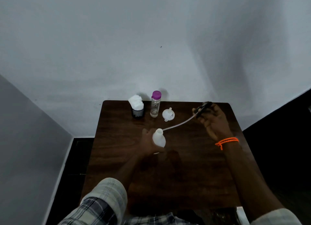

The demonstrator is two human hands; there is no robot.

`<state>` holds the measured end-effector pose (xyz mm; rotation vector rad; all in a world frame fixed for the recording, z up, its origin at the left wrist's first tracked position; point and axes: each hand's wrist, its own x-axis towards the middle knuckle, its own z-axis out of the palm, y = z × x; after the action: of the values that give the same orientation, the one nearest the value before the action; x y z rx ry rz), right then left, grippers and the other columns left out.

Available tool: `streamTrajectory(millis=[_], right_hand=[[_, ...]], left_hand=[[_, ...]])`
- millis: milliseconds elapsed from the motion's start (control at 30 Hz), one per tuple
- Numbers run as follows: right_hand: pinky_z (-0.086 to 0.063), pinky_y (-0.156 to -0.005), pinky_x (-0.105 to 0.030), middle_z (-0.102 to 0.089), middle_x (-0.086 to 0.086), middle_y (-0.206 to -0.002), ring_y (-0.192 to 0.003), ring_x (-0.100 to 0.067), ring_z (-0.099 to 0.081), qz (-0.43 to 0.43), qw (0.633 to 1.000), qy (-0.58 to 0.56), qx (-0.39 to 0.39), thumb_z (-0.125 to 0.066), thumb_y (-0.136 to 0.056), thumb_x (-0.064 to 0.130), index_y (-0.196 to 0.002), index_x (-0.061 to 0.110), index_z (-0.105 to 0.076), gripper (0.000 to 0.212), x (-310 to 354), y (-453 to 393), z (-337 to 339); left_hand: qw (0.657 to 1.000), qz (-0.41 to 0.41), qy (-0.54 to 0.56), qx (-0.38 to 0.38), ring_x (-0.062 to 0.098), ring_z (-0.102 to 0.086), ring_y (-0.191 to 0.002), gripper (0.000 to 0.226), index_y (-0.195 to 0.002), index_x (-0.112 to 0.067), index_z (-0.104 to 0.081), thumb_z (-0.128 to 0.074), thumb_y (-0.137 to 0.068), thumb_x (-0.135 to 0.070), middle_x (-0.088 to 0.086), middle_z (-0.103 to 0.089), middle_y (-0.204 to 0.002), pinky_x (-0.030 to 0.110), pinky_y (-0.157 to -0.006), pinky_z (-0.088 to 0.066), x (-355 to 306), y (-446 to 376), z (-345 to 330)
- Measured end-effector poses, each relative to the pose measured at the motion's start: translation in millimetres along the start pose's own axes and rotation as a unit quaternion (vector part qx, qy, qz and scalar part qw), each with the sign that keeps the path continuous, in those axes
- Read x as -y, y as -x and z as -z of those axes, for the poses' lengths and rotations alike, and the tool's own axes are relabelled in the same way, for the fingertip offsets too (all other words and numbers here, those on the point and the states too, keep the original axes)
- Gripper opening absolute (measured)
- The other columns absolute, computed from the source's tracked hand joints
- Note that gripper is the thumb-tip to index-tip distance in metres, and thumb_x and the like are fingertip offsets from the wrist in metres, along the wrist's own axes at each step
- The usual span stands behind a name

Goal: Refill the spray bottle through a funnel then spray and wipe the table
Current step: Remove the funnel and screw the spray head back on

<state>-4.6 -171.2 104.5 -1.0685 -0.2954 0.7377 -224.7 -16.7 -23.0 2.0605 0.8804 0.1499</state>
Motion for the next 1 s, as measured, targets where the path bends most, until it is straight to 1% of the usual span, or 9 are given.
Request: streamTrajectory(millis=[133, 200, 367, 567, 667, 767, 833, 900, 1000], right_hand=[[-0.060, -0.080, -0.038, -0.072, -0.004, -0.094, -0.096, -0.028, -0.072, 0.065, 0.970, 0.230, 0.037, -0.078, -0.073, -0.016, -0.098, 0.012, -0.059, 0.041, -16, 10, -23], [-0.058, -0.077, -0.030, -0.070, -0.006, -0.098, -0.094, -0.018, -0.072, 0.068, 0.956, 0.283, 0.039, -0.076, -0.075, -0.018, -0.100, 0.008, -0.056, 0.042, -30, 14, -31], [-0.056, -0.074, -0.025, -0.067, -0.013, -0.093, -0.087, -0.010, -0.067, 0.093, 0.929, 0.357, 0.043, -0.084, -0.073, -0.008, -0.096, 0.002, -0.051, 0.041, -49, 14, -45], [-0.039, -0.057, -0.018, -0.051, 0.005, -0.072, -0.064, -0.002, -0.044, 0.109, 0.895, 0.427, 0.070, -0.089, -0.071, 0.009, -0.087, 0.004, -0.048, 0.044, -71, 21, -58], [-0.038, -0.057, -0.019, -0.050, 0.003, -0.071, -0.062, -0.002, -0.042, 0.112, 0.881, 0.455, 0.066, -0.091, -0.070, 0.018, -0.085, 0.009, -0.048, 0.046, -81, 24, -62], [-0.037, -0.057, -0.017, -0.049, 0.007, -0.071, -0.062, -0.002, -0.044, 0.125, 0.873, 0.468, 0.059, -0.091, -0.070, 0.020, -0.083, 0.012, -0.047, 0.047, -88, 28, -66], [-0.039, -0.057, -0.016, -0.050, 0.007, -0.072, -0.063, -0.001, -0.046, 0.131, 0.873, 0.467, 0.050, -0.091, -0.070, 0.018, -0.083, 0.013, -0.047, 0.046, -89, 30, -69], [-0.041, -0.058, -0.018, -0.053, 0.005, -0.073, -0.064, -0.002, -0.048, 0.134, 0.873, 0.467, 0.047, -0.092, -0.069, 0.018, -0.083, 0.015, -0.047, 0.047, -89, 30, -71], [-0.046, -0.062, -0.029, -0.055, 0.003, -0.076, -0.067, -0.004, -0.049, 0.147, 0.862, 0.483, 0.047, -0.092, -0.069, 0.024, -0.085, 0.020, -0.045, 0.050, -88, 31, -74]], left_hand=[[1.000, -0.012, 0.004, 0.004, 0.008, -0.041, -0.106, 0.095, -0.136, -0.030, -0.050, -0.097, -0.053, -0.030, -0.002, -0.035, -0.126, 0.027, -0.088, -0.041, -9, -1, 2], [1.000, -0.017, 0.007, 0.004, 0.009, -0.043, -0.107, 0.096, -0.137, -0.031, -0.049, -0.097, -0.053, -0.031, -0.002, -0.035, -0.127, 0.025, -0.086, -0.039, -10, -2, 0], [1.000, -0.002, -0.005, 0.012, 0.011, -0.042, -0.110, 0.097, -0.139, -0.029, -0.047, -0.096, -0.055, -0.035, -0.002, -0.034, -0.128, 0.026, -0.085, -0.040, -8, -3, -2], [1.000, 0.009, -0.019, 0.008, 0.007, -0.031, -0.114, 0.101, -0.142, -0.025, -0.043, -0.095, -0.057, -0.040, -0.003, -0.030, -0.131, 0.023, -0.094, -0.033, -14, -2, 1], [0.999, 0.004, -0.031, 0.007, 0.011, -0.034, -0.127, 0.107, -0.144, -0.025, -0.041, -0.091, -0.054, -0.055, -0.003, -0.032, -0.141, 0.027, -0.108, -0.033, -15, -6, -2], [0.999, 0.005, -0.032, 0.008, 0.020, -0.033, -0.136, 0.109, -0.146, -0.022, -0.041, -0.095, -0.055, -0.046, 0.006, -0.029, -0.150, 0.023, -0.103, -0.029, -21, -6, -1], [1.000, 0.006, -0.021, 0.004, 0.023, -0.032, -0.140, 0.110, -0.146, -0.020, -0.041, -0.096, -0.055, -0.046, 0.008, -0.029, -0.151, 0.026, -0.108, -0.033, -24, -5, 1], [1.000, 0.006, -0.025, 0.001, 0.025, -0.033, -0.141, 0.111, -0.146, -0.019, -0.041, -0.095, -0.055, -0.051, 0.009, -0.031, -0.150, 0.031, -0.112, -0.034, -26, -5, 0], [0.999, 0.006, -0.035, 0.008, 0.022, -0.034, -0.138, 0.107, -0.147, -0.014, -0.039, -0.093, -0.061, -0.049, 0.008, -0.033, -0.147, 0.027, -0.108, -0.032, -27, -6, -3]])
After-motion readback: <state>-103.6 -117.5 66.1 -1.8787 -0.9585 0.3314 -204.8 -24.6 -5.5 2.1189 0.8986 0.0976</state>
